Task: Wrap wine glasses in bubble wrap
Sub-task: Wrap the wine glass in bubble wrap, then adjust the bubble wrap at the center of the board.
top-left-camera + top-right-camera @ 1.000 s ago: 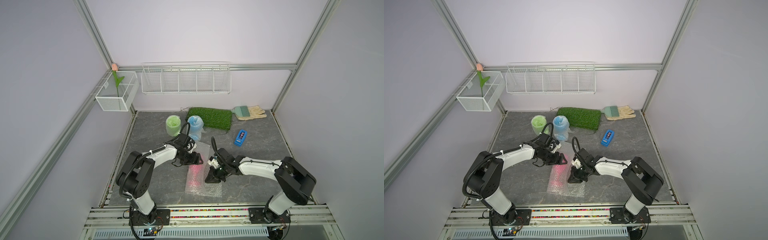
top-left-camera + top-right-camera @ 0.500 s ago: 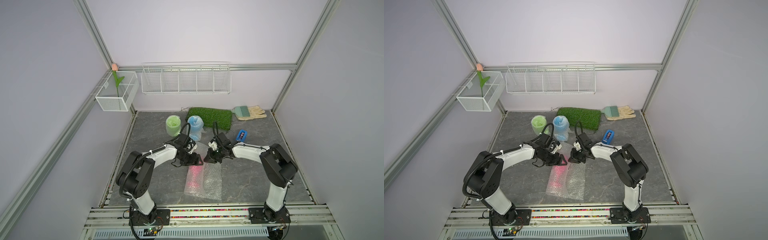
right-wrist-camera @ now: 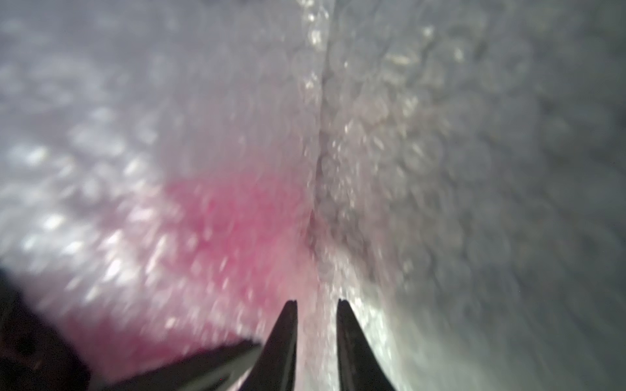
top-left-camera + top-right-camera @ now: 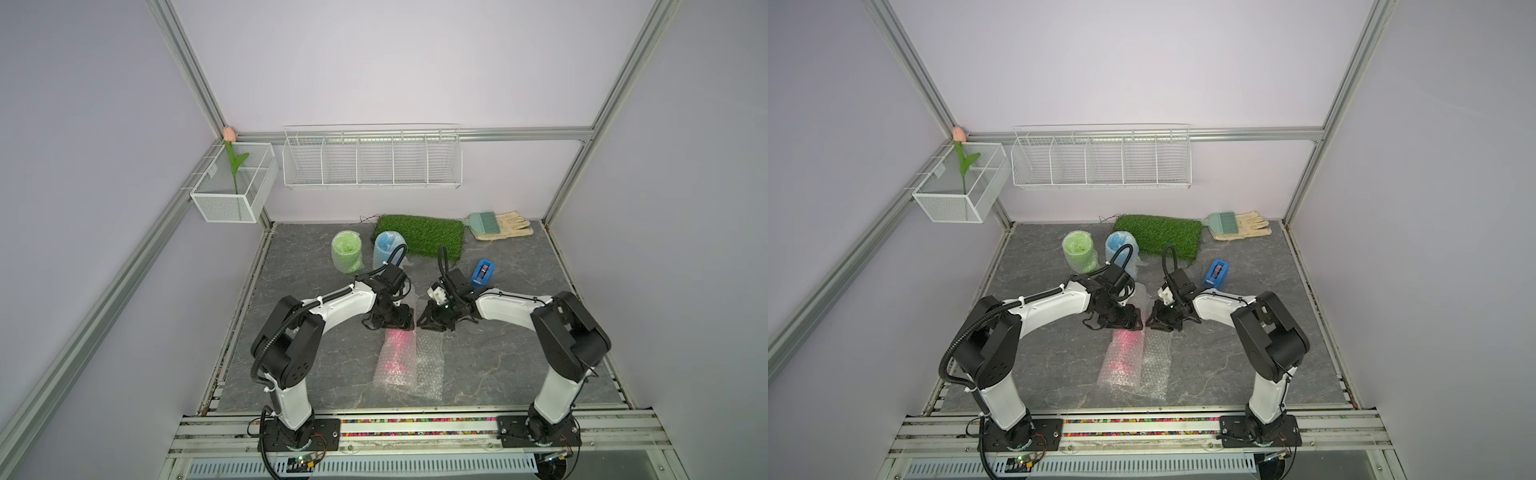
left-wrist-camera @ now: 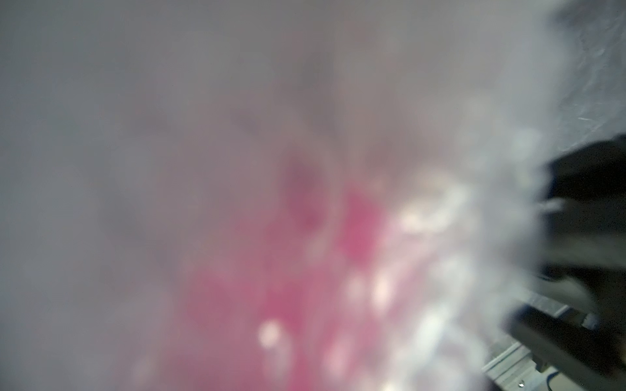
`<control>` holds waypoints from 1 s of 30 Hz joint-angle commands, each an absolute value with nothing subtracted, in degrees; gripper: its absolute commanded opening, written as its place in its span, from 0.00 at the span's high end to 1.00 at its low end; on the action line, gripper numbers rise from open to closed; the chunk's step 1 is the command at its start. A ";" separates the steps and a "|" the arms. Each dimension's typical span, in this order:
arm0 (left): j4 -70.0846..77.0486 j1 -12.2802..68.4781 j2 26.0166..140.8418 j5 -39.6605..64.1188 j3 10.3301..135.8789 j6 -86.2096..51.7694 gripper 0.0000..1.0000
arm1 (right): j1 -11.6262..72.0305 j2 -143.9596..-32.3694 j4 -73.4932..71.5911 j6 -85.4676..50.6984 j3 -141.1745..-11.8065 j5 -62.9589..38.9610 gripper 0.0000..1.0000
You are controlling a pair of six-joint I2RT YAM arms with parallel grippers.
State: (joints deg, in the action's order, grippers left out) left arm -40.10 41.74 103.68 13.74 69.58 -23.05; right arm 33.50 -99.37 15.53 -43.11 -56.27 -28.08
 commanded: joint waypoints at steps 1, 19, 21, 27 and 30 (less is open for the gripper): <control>-45.06 43.34 106.90 6.22 71.75 -26.64 0.26 | 33.03 -91.54 27.50 -38.97 -52.99 -20.86 0.67; -47.96 45.70 109.28 0.66 74.78 -32.39 0.27 | 36.95 -88.25 -23.64 -61.26 -23.10 -40.98 0.36; -48.07 45.69 109.20 0.62 74.86 -32.80 0.27 | 37.08 -87.06 -24.25 -62.22 -22.85 -39.68 0.45; -47.94 45.70 109.13 0.48 74.67 -33.54 0.27 | 37.08 -81.15 -10.02 -57.95 -24.89 -34.02 0.80; -47.85 45.70 108.82 0.14 74.68 -33.73 0.27 | 37.16 -78.10 -2.04 -56.03 -27.07 -31.84 0.93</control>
State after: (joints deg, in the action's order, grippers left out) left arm -45.89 45.89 106.87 3.88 75.40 -31.53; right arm 36.86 -80.88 -10.41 -57.91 -25.17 -35.05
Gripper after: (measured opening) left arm 0.730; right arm 0.083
